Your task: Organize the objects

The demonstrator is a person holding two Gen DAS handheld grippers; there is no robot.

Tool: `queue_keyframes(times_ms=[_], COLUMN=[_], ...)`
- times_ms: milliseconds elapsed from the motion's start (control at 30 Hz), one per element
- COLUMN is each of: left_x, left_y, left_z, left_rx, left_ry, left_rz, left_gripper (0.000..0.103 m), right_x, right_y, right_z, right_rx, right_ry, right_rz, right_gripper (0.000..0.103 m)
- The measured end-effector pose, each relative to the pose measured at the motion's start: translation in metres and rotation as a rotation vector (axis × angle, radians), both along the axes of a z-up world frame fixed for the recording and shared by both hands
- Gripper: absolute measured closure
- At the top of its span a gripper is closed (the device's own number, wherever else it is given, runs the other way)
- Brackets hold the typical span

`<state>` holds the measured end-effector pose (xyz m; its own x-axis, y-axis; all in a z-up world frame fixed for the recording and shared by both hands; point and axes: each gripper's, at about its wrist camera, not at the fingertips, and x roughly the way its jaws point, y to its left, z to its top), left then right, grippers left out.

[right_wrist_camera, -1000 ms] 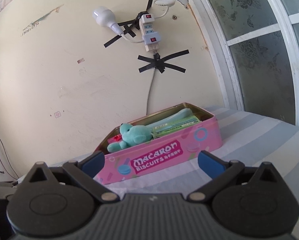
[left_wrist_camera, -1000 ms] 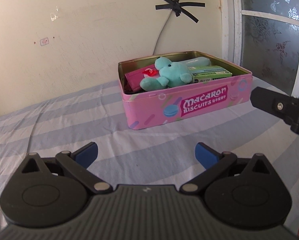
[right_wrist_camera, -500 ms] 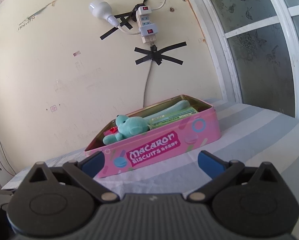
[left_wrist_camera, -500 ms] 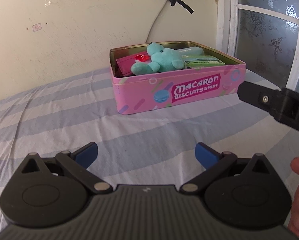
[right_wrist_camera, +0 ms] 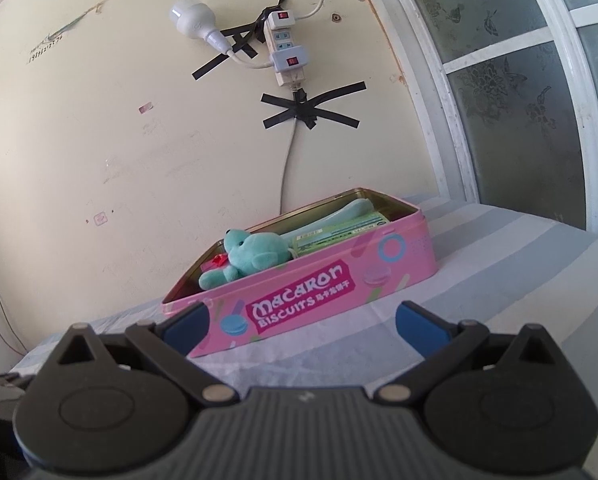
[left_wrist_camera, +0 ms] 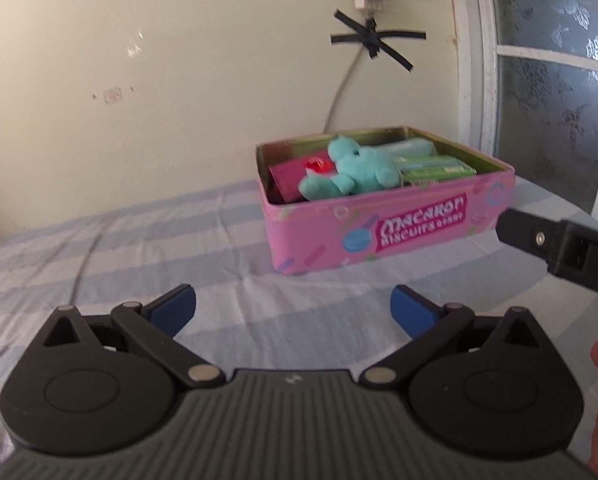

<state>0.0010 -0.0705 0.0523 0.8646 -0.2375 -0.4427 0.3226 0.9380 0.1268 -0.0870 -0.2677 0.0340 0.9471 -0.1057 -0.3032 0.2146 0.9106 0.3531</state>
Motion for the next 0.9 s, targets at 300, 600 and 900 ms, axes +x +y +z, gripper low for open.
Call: queue_keyframes(times_ms=[300, 600, 900], left_x=[0.000, 0.006, 0.011], left_y=[0.001, 0.004, 0.005], left_z=[0.015, 0.008, -0.002], left_rx=[0.055, 0.033, 0.019], left_ry=[-0.013, 0.129, 0.200], left_rz=[0.087, 0.060, 0.043], left_gripper=[0.000, 0.000, 0.000], right_x=[0.002, 0.003, 0.007], right_y=[-0.002, -0.001, 0.003], right_z=[-0.002, -0.001, -0.005], right_rx=[0.012, 0.005, -0.003], right_ry=[0.001, -0.002, 0.019], right_rz=[-0.011, -0.009, 0.006], right_gripper=[0.000, 0.000, 0.000])
